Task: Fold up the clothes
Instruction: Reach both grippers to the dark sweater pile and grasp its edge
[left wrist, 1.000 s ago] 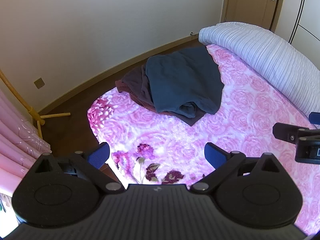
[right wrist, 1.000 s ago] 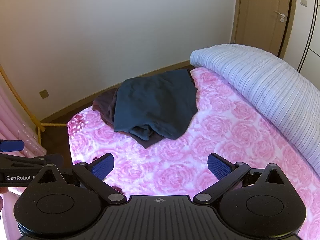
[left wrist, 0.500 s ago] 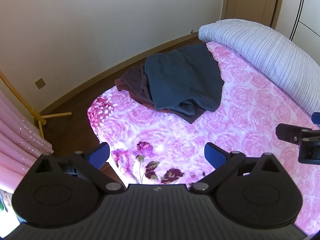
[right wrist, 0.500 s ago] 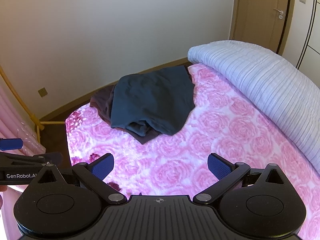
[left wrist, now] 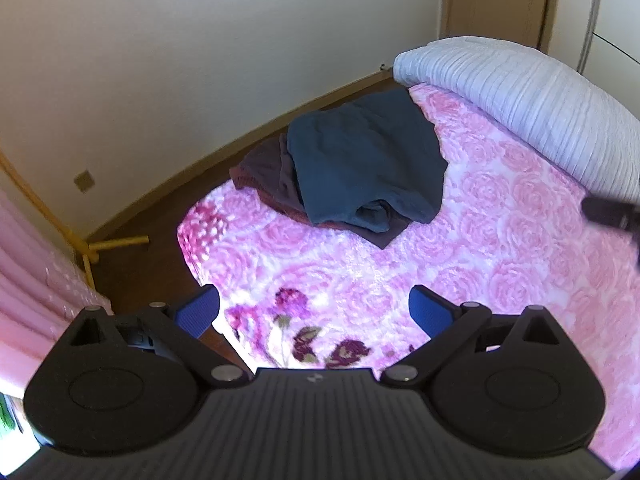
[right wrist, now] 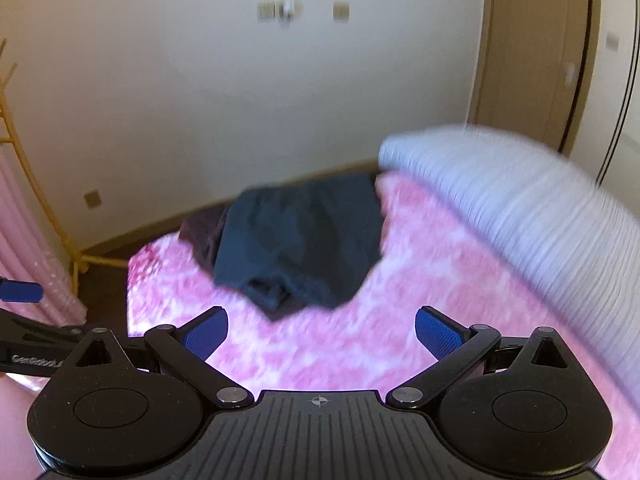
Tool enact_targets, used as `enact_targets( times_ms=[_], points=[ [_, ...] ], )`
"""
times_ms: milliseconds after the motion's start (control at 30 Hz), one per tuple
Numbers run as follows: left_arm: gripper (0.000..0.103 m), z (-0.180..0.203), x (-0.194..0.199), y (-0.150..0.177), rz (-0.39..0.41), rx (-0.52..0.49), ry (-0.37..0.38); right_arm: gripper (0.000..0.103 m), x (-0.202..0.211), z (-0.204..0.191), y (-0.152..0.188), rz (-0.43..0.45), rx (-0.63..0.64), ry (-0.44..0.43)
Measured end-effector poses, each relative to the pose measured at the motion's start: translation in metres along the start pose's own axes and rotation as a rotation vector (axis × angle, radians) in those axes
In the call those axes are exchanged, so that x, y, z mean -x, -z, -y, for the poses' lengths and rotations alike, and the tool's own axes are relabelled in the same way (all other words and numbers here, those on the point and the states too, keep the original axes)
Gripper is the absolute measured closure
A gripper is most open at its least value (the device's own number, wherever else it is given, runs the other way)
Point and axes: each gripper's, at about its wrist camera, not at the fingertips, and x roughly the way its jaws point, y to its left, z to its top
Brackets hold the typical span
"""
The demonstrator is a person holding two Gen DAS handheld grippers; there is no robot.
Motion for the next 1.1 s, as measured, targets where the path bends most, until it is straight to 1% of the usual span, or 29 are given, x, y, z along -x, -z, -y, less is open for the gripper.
enact_targets(
  times_ms=[67, 133, 200, 267, 367, 467, 500, 533, 567, 633, 700, 800, 833, 867, 900, 933, 967, 1000, 1033, 1067, 1100],
  points=[
    [0.003, -0.001, -0.001, 0.0, 0.031, -0.054, -0.009, 0.001, 0.001, 0.007, 0.001, 0.047, 0.013, 0.001],
    [0.003, -0.002, -0.006, -0.001, 0.079, -0.143, -0.005, 0.001, -0.009, 0.011, 0.002, 0.029, 0.042, -0.018],
    [0.003, -0.003, -0.018, -0.001, 0.114, -0.243, 0.015, 0.001, -0.021, 0.009, 0.003, 0.015, 0.099, -0.026],
    [0.003, -0.005, -0.035, -0.002, 0.152, -0.353, 0.028, 0.001, -0.033, 0.007, 0.004, 0.001, 0.153, -0.035],
    [0.003, -0.007, -0.073, -0.008, 0.192, -0.489, 0.061, 0.001, -0.06, 0.009, 0.001, -0.026, 0.162, -0.042],
    [0.003, -0.007, -0.124, -0.02, 0.171, -0.56, 0.106, 0.001, -0.101, 0.01, -0.001, -0.069, 0.166, -0.015],
    [0.003, -0.006, -0.142, -0.025, 0.167, -0.584, 0.122, 0.004, -0.117, 0.009, -0.001, -0.091, 0.171, -0.004],
    [0.003, -0.005, -0.159, -0.028, 0.164, -0.606, 0.139, 0.012, -0.134, 0.009, -0.002, -0.111, 0.186, -0.003],
    [0.003, -0.002, -0.177, -0.031, 0.165, -0.627, 0.156, 0.016, -0.155, 0.007, -0.002, -0.132, 0.21, -0.004],
    [0.003, 0.007, -0.216, -0.035, 0.155, -0.677, 0.191, 0.028, -0.197, 0.003, 0.002, -0.169, 0.262, 0.005],
    [0.006, 0.021, -0.249, -0.035, 0.15, -0.735, 0.212, 0.032, -0.233, 0.0, 0.01, -0.194, 0.296, 0.006],
    [0.012, 0.042, -0.291, -0.032, 0.176, -0.83, 0.243, 0.033, -0.291, -0.007, 0.028, -0.223, 0.38, 0.001],
    [0.021, 0.048, -0.302, -0.031, 0.19, -0.865, 0.25, 0.033, -0.307, -0.009, 0.035, -0.226, 0.421, 0.006],
    [0.034, 0.053, -0.312, -0.03, 0.203, -0.893, 0.253, 0.033, -0.323, -0.011, 0.042, -0.232, 0.465, 0.008],
    [0.043, 0.055, -0.319, -0.032, 0.206, -0.895, 0.253, 0.033, -0.339, -0.014, 0.048, -0.238, 0.509, 0.011],
    [0.057, 0.054, -0.326, -0.037, 0.195, -0.872, 0.259, 0.033, -0.355, -0.016, 0.055, -0.244, 0.552, 0.012],
    [0.066, 0.053, -0.333, -0.041, 0.184, -0.85, 0.265, 0.033, -0.366, -0.017, 0.061, -0.243, 0.588, 0.011],
    [0.066, 0.051, -0.338, -0.046, 0.176, -0.826, 0.277, 0.033, -0.377, -0.017, 0.066, -0.241, 0.622, 0.01],
    [0.07, 0.048, -0.341, -0.05, 0.174, -0.807, 0.296, 0.033, -0.378, -0.016, 0.065, -0.24, 0.634, 0.013],
    [0.077, 0.047, -0.342, -0.052, 0.175, -0.805, 0.306, 0.034, -0.379, -0.014, 0.063, -0.24, 0.645, 0.016],
    [0.08, 0.044, -0.341, -0.054, 0.178, -0.809, 0.313, 0.038, -0.38, -0.012, 0.061, -0.239, 0.656, 0.019]
  ],
)
